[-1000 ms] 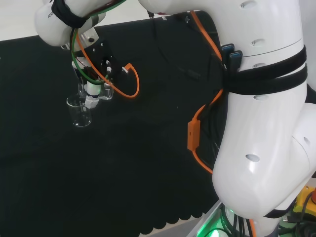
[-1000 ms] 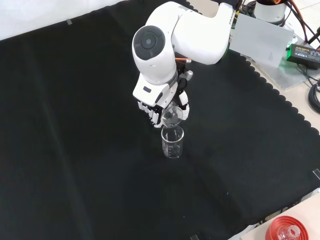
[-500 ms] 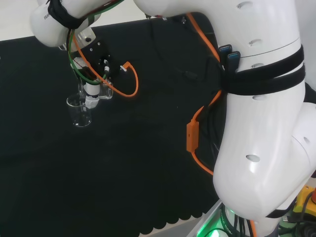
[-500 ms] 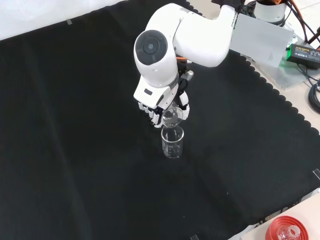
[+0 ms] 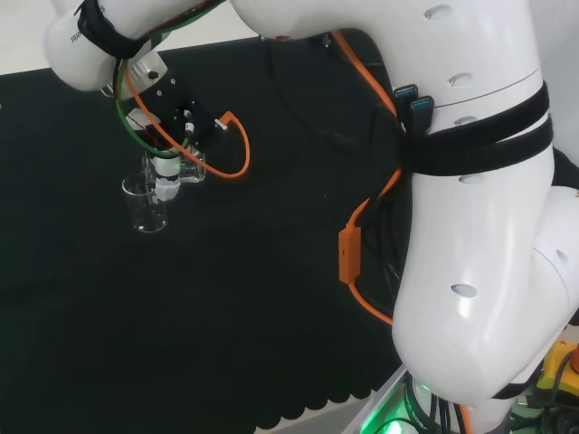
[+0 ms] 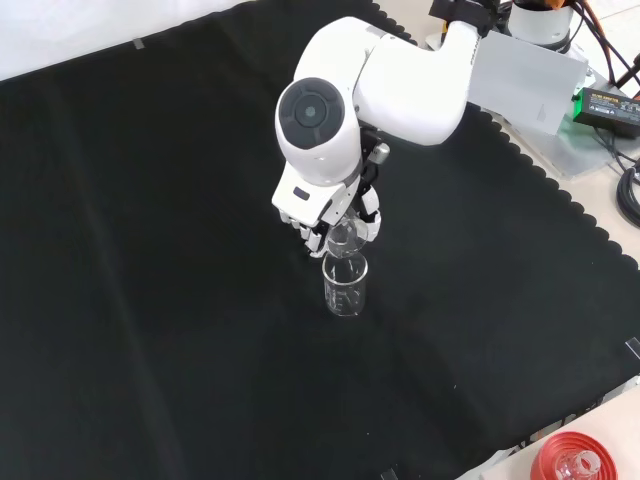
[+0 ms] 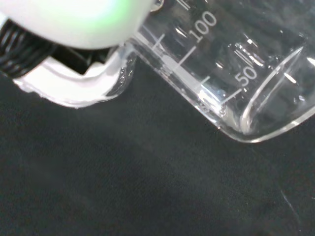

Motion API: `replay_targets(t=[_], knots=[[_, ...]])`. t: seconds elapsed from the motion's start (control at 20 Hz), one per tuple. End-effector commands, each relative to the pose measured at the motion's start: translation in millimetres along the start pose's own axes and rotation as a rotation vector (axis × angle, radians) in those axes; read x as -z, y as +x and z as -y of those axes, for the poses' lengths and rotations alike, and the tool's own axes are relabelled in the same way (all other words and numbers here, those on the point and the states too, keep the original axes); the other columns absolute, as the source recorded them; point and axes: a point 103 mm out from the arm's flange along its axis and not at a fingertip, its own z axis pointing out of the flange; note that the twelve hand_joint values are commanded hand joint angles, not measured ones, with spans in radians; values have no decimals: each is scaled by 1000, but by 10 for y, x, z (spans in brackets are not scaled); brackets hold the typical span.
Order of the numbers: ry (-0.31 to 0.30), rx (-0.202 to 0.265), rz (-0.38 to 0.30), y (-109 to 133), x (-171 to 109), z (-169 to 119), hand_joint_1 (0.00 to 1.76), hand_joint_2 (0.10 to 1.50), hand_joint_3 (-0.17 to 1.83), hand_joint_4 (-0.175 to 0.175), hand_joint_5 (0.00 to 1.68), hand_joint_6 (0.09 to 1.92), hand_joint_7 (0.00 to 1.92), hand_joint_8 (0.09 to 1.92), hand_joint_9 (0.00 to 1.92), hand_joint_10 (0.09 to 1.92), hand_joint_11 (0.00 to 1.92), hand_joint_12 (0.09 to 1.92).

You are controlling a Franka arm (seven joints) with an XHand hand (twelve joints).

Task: Pour the water from the handheld beaker into the one on the table.

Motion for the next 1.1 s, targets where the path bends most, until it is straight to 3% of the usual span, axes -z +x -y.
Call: replay_targets(t=[0.05,1.1], knots=[[17,-1,18,25,4,0,1326,630,583,-175,1461,258,1605,87,1612,149,1295,824],[47,-16,101,99,117,-23,1326,632,579,-175,1469,240,1605,87,1616,144,1288,827]])
